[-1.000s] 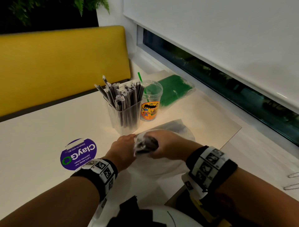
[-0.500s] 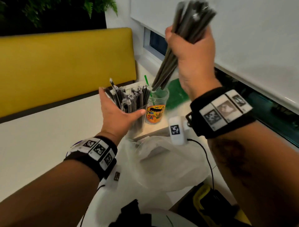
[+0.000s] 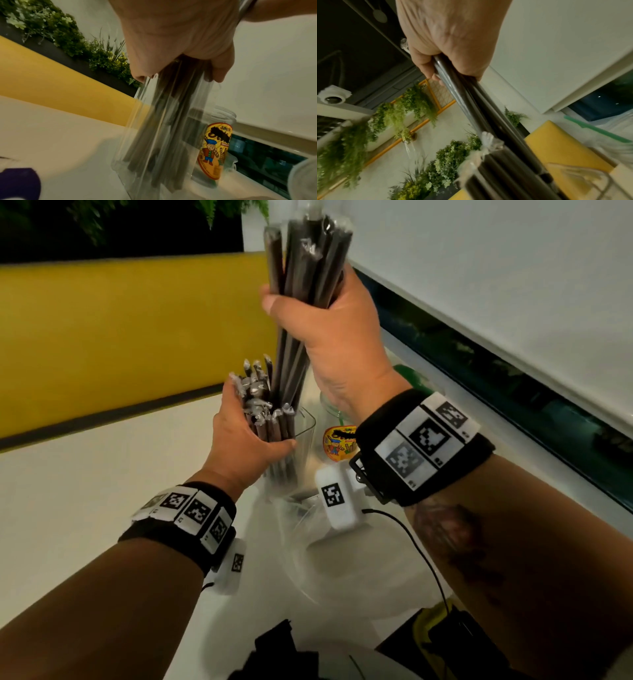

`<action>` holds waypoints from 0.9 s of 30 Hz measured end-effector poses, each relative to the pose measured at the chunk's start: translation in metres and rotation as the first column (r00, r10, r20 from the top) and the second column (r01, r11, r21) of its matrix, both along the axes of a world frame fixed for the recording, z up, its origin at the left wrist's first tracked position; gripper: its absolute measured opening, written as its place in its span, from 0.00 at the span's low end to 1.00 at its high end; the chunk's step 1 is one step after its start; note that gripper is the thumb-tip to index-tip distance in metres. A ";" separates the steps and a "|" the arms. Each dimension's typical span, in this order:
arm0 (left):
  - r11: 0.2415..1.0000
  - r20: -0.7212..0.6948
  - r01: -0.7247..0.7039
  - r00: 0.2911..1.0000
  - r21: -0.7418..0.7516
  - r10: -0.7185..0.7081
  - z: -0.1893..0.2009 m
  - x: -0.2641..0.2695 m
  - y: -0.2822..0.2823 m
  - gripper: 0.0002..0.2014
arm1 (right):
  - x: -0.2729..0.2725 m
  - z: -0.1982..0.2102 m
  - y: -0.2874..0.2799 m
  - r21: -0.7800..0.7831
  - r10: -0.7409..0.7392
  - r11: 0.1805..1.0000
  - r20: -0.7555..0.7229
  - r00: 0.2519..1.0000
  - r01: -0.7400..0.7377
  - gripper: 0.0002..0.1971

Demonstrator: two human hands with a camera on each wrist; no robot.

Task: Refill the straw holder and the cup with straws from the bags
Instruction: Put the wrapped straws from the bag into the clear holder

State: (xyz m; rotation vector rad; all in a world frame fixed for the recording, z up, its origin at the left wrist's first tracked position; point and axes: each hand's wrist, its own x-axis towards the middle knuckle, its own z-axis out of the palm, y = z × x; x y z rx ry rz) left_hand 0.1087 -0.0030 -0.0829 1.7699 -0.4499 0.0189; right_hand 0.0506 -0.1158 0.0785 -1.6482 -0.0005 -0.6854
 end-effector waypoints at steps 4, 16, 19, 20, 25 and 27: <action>1.000 0.008 0.011 1.000 0.009 -0.012 -0.002 0.004 0.002 0.65 | 0.002 -0.004 0.009 -0.086 0.046 0.995 -0.023 0.999 -0.048 0.09; 0.994 0.118 -0.053 0.992 0.100 0.041 -0.009 0.005 0.000 0.62 | 0.001 -0.081 -0.014 -0.361 -0.169 0.925 -0.104 0.980 0.121 0.55; 0.986 0.136 -0.081 0.989 0.146 0.062 -0.013 0.009 0.000 0.62 | 0.003 -0.057 -0.011 -0.611 -0.181 0.737 0.233 0.956 0.288 0.43; 0.984 0.145 -0.082 0.988 0.158 0.059 -0.013 0.010 -0.001 0.61 | 0.006 -0.056 -0.010 -0.733 -0.139 0.640 0.187 0.972 0.232 0.39; 0.974 0.199 -0.062 0.980 0.216 0.018 -0.012 0.011 0.000 0.62 | 0.002 -0.060 -0.016 -0.797 -0.117 0.457 -0.494 0.861 -0.395 0.29; 0.971 0.229 -0.114 0.971 0.212 0.064 -0.006 0.003 0.001 0.67 | -0.009 -0.045 -0.016 -0.770 -0.050 0.558 -0.404 0.914 -0.310 0.27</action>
